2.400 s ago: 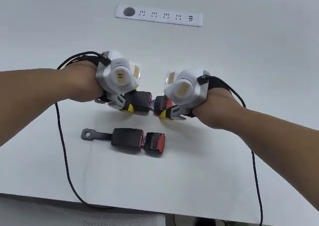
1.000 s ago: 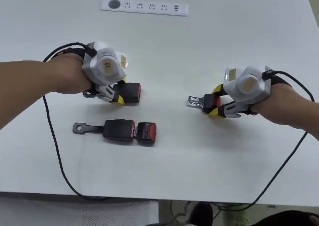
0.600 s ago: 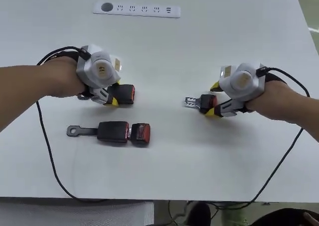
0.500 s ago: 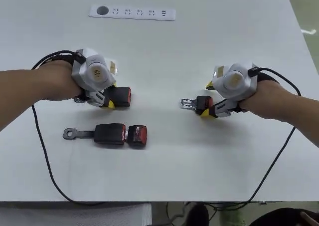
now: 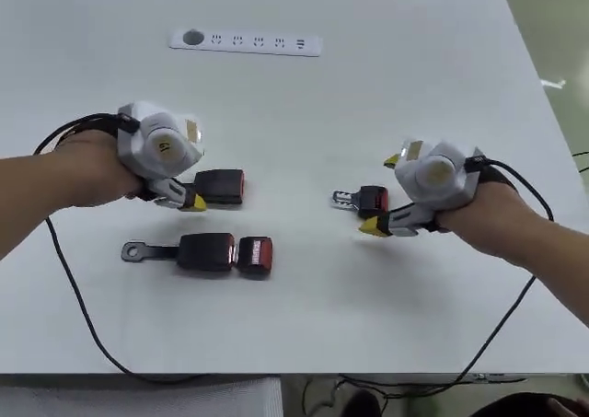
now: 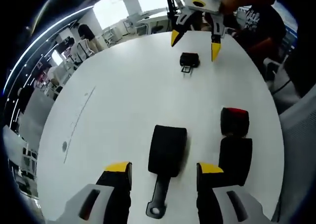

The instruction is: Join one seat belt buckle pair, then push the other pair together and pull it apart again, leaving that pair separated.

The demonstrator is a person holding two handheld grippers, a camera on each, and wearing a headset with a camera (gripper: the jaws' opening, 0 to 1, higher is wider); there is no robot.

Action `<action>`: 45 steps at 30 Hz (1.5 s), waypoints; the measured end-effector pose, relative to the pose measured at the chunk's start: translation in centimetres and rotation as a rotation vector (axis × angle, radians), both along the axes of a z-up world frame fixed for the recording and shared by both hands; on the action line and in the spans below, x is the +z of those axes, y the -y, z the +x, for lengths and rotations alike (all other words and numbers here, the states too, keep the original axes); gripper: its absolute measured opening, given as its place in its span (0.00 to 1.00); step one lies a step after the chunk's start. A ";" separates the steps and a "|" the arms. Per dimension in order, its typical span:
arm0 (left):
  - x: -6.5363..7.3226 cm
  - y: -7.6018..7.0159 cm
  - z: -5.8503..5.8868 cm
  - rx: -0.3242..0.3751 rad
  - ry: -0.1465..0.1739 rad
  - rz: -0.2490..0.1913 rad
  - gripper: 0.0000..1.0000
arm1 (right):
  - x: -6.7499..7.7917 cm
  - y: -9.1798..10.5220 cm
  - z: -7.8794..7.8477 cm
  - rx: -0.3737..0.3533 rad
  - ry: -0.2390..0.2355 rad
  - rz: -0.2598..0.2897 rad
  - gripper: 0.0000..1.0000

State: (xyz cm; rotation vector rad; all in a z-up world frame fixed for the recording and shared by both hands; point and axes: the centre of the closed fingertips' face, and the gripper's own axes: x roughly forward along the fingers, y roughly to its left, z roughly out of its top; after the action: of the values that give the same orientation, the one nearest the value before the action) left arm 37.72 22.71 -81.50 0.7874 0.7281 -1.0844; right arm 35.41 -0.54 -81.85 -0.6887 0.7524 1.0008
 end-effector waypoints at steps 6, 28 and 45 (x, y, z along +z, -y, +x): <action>1.9 -1.9 -2.7 0.110 0.008 -0.084 0.59 | 0.9 -1.3 -2.1 -0.033 0.012 0.060 0.77; 5.0 -10.3 -11.7 0.337 -0.009 -0.166 0.83 | 4.7 -1.4 -7.7 -0.212 0.035 0.168 0.96; 5.7 -13.8 -14.3 0.502 -0.019 -0.218 0.97 | 5.4 -0.4 -9.8 -0.264 0.045 0.202 1.00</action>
State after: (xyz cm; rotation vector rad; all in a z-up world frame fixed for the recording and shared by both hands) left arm 23.47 36.46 -75.81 0.3774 0.7570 -0.6994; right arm 25.63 -0.15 -76.40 -0.4226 0.6721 0.8040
